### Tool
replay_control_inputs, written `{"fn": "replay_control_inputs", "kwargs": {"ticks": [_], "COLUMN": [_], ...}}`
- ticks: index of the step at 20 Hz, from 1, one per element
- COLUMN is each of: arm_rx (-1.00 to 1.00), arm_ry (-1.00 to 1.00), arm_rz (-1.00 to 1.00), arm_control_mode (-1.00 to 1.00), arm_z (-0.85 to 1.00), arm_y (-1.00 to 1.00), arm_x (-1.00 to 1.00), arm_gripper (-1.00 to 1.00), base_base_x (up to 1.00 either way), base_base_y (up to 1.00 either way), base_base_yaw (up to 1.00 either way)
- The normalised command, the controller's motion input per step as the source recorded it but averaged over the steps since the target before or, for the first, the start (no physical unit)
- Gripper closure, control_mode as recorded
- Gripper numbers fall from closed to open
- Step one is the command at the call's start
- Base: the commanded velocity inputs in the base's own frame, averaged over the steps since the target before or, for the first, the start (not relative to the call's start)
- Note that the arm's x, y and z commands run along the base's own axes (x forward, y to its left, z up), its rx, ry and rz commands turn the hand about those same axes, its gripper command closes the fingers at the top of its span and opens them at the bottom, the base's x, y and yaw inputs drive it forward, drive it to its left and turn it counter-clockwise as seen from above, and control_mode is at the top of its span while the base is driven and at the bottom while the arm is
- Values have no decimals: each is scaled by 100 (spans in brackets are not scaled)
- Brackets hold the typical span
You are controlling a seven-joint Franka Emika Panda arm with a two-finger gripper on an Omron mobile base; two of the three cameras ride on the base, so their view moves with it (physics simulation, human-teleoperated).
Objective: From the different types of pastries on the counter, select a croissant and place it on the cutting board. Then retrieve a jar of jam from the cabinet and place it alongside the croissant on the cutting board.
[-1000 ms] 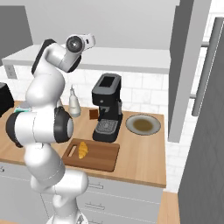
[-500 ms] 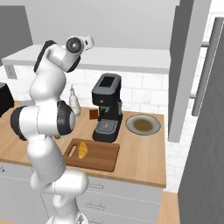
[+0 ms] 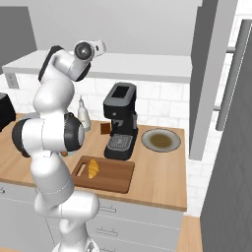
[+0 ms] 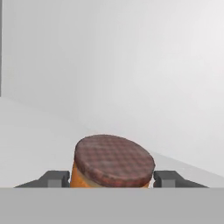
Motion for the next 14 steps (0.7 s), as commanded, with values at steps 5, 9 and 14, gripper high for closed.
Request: {"fn": "replay_control_inputs", "kwargs": {"ticks": [5, 9, 14], "arm_rx": [0, -3, 0], "arm_ry": [0, -2, 6], "arm_rz": [0, 0, 0], "arm_control_mode": [-100, -100, -100], "arm_z": [0, 70, 99], "arm_y": [0, 0, -27], "arm_x": [0, -1, 9], "arm_gripper": [100, 100, 100], "base_base_x": [0, 0, 0], "base_base_y": [0, 0, 0], "base_base_yaw": [0, 0, 0]}}
